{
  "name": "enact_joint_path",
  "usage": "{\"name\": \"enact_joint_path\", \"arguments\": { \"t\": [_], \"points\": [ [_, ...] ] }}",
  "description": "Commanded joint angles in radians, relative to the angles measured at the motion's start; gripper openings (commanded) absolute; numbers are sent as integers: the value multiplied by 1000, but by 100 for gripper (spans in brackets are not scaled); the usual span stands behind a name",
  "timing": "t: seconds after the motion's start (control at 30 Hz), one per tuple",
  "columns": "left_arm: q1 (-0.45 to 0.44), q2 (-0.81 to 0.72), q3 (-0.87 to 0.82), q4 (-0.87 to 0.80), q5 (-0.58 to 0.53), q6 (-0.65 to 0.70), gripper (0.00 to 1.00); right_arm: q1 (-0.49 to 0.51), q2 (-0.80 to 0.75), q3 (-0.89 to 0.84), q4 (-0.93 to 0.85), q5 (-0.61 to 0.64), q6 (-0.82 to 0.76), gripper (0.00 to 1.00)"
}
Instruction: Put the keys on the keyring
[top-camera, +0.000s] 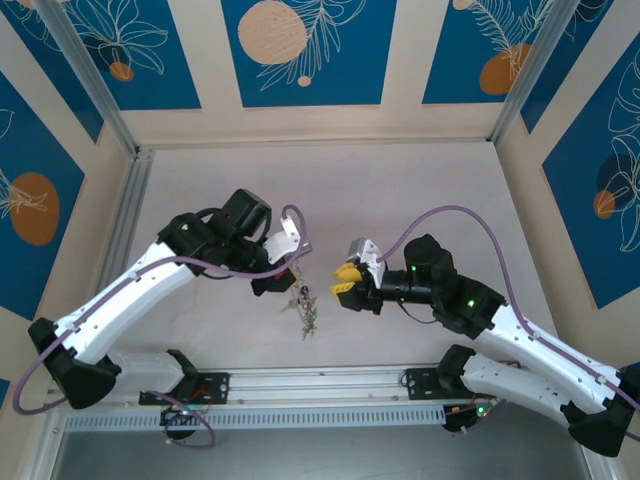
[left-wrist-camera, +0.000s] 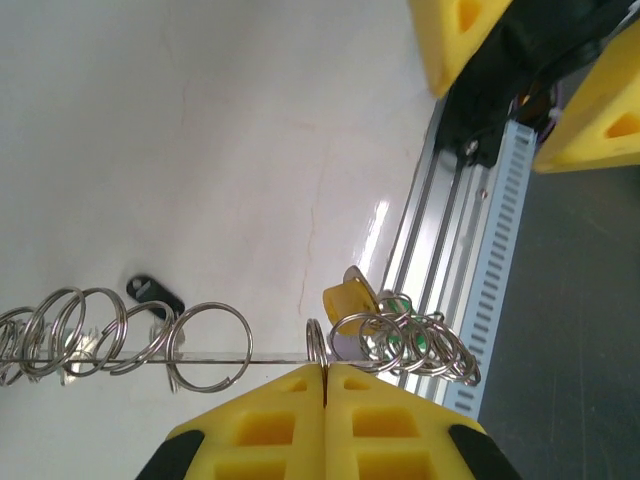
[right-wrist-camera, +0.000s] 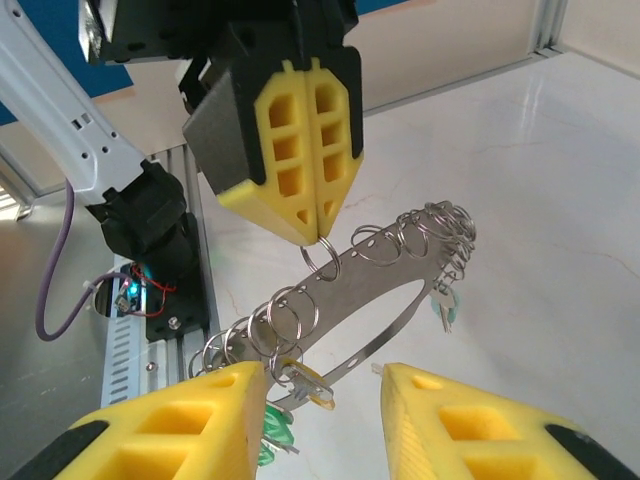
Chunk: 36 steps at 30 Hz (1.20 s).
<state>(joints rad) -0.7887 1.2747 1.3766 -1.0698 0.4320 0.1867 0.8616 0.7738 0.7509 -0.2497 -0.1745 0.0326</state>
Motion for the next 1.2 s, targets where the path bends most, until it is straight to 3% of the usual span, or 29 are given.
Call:
{"name": "enact_joint_path", "arguments": {
  "t": [0.0, 0.17, 0.7, 1.17],
  "points": [
    [-21, 35, 65, -122, -61, 8, 0, -4, -20, -40, 93, -46, -24, 35],
    [-31, 74, 82, -154, -58, 11, 0, -7, -33, -84, 127, -71, -19, 35],
    [-96, 99, 131, -209, 130, 70, 0, -7, 35, -180, 308, -278, 9, 36],
    [-146, 120, 188, -240, 143, 97, 0, -16, 80, -221, 435, -363, 42, 36]
  ]
}}
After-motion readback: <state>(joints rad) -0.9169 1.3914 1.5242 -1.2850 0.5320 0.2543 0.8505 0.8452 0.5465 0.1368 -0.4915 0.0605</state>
